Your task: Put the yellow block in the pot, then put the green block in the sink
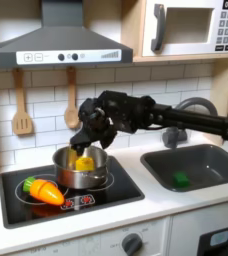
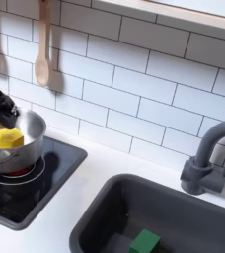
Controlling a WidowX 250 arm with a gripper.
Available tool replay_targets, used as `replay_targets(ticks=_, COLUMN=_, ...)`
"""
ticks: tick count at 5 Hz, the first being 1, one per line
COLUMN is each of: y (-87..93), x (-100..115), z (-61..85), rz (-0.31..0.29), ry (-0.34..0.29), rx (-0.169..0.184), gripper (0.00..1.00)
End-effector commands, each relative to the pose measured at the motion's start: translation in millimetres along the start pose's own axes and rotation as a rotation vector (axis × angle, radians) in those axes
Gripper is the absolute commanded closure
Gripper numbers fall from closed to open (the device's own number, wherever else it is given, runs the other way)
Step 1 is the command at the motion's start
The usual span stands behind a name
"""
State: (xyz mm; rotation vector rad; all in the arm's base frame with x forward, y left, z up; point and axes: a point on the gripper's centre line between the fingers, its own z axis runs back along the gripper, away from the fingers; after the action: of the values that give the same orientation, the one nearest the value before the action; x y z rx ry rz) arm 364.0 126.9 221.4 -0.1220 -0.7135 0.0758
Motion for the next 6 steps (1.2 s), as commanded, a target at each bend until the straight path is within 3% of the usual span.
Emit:
replay_targets(ticks=1, y=6.2, x=18, z=-9.2, rz=-0.005, ry=-0.077, rx=0.015, gripper=0.00)
replay_targets(ticks=3, y=9.8, x=48, z=-18.4, rz=-0.004, ry=-0.166, rx=0.027, gripper=0.00)
replay_targets(ticks=4, y=6.8, x=57, z=-14.0, rz=-0.006, ry=-0.198, rx=0.039, gripper=0.00)
replay_targets(ticks=5, y=4.9, x=52, z=-7.7, rz=0.107, ry=-0.131, rx=0.067, gripper=0.00)
replay_targets(ticks=6, y=9.6, x=53, z=-10.8, rz=0.105, ry=-0.137, rx=0.069, gripper=0.00)
